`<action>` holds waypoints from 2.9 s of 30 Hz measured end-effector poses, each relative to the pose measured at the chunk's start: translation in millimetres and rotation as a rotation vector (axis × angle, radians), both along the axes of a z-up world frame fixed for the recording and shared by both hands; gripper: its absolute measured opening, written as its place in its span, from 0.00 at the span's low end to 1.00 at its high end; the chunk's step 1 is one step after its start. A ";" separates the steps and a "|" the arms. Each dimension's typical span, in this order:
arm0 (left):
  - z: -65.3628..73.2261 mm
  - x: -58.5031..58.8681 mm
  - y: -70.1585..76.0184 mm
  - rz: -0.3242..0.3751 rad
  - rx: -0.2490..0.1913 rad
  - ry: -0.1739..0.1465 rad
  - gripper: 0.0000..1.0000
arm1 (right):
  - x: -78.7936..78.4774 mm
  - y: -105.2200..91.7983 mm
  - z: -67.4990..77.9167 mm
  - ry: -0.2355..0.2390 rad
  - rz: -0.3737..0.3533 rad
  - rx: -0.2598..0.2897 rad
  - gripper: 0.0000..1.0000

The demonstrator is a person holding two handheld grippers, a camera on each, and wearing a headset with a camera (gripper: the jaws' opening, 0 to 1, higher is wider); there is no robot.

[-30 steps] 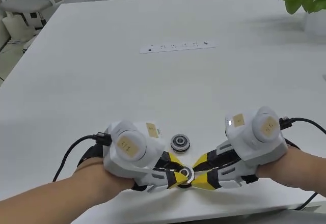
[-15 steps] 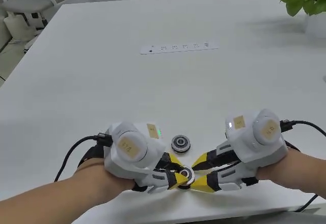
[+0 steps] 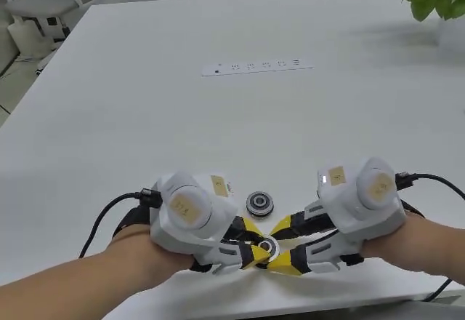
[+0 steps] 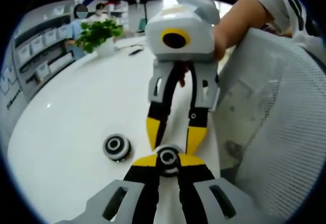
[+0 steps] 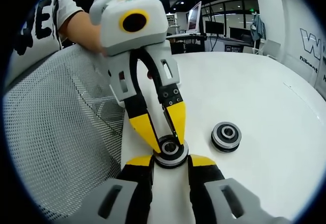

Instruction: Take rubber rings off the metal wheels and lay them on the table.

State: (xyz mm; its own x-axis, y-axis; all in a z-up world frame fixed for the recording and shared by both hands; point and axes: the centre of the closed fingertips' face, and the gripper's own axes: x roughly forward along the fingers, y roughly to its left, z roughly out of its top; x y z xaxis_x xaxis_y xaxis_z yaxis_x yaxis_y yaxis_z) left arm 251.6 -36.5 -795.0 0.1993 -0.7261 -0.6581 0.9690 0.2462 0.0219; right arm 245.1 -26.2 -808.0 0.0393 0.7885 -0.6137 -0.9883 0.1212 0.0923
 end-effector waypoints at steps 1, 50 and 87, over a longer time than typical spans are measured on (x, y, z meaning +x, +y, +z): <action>0.0 0.0 0.0 0.000 0.000 0.000 0.13 | 0.1 -0.8 -0.4 -0.002 0.002 -0.004 0.22; -0.4 0.3 1.9 0.009 0.006 -0.003 0.12 | 12.2 -17.7 2.8 0.207 -0.184 0.023 0.00; -0.5 1.5 1.5 0.021 0.023 -0.003 0.12 | 7.5 -4.1 18.7 0.278 -0.196 0.122 0.00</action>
State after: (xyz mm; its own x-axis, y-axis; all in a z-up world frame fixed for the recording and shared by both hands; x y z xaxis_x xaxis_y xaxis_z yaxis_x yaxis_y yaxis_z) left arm 253.1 -35.0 -795.5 0.2162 -0.7062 -0.6742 0.9635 0.2659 0.0305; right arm 252.6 -30.3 -789.3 0.0421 0.8504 -0.5245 -0.8824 0.2779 0.3797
